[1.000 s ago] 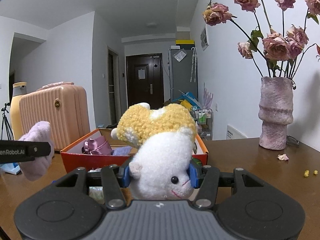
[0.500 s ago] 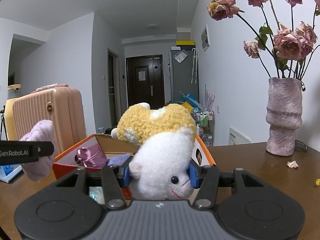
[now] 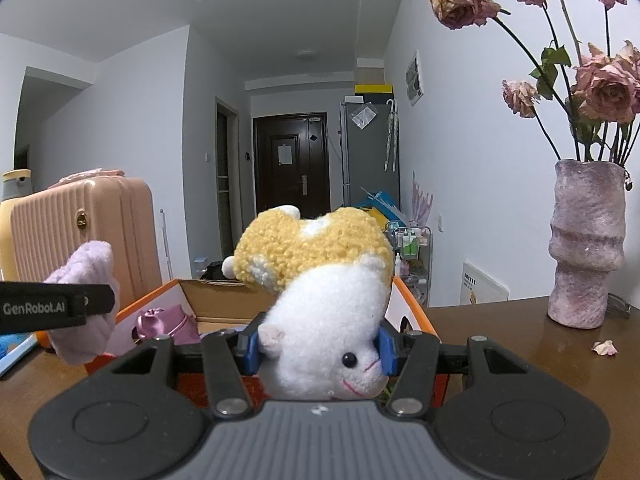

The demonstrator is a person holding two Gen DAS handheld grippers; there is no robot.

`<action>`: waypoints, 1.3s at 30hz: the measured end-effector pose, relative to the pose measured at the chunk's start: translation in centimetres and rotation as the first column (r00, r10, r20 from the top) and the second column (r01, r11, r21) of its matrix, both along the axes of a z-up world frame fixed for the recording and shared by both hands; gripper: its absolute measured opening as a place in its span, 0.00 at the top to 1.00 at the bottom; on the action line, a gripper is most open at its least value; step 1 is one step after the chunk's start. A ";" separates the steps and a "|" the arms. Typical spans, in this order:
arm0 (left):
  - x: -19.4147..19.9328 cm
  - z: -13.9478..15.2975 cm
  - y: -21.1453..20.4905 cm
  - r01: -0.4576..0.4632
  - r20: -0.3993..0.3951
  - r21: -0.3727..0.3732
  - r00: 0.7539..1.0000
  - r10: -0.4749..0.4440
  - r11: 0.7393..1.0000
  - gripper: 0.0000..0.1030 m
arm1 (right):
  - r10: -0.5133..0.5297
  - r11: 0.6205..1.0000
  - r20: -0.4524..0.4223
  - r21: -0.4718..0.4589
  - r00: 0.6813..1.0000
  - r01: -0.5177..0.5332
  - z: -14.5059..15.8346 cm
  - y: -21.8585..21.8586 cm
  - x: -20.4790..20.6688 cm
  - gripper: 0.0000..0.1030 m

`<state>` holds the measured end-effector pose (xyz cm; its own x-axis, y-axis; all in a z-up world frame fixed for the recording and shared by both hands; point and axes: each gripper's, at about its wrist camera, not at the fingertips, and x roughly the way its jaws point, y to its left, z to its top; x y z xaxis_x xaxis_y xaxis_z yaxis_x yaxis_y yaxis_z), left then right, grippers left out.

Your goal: Organize soft objects

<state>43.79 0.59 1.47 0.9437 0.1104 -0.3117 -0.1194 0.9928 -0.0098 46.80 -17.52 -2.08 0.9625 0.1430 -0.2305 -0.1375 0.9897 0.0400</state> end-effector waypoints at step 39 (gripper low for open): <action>10.3 -1.4 -1.1 -0.036 -0.043 0.002 0.998 0.036 0.999 0.56 | -0.035 0.999 -0.087 -0.019 0.996 0.033 -0.3 1.8 9.6 0.49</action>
<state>54.05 -0.50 0.03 0.9249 0.1448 -0.3515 -0.1556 0.9878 -0.0025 56.36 -15.74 -2.40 0.9428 0.1058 -0.3161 -0.1004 0.9944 0.0332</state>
